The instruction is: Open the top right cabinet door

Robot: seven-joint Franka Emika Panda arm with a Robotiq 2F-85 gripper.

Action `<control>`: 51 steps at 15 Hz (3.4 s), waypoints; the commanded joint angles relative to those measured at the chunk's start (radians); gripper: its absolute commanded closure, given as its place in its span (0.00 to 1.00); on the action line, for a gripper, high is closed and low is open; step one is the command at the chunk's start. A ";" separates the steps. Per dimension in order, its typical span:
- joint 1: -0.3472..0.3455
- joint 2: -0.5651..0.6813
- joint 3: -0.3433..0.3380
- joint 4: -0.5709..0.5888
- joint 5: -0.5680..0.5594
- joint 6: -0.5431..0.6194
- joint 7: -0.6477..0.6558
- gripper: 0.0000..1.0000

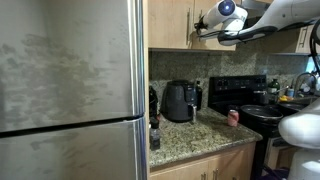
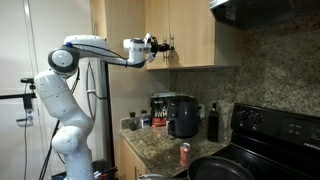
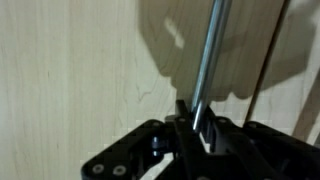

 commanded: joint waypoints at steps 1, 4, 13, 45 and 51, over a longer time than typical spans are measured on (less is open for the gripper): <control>-0.059 -0.034 -0.027 -0.090 -0.081 -0.034 0.054 0.96; -0.053 -0.049 -0.039 -0.107 -0.125 -0.025 0.097 0.96; 0.057 -0.315 -0.138 -0.347 -0.059 -0.017 0.078 0.96; 0.501 -1.004 -0.272 -0.949 0.283 -0.668 0.038 0.96; 0.513 -0.786 -0.378 -0.820 0.321 -0.288 -0.116 0.96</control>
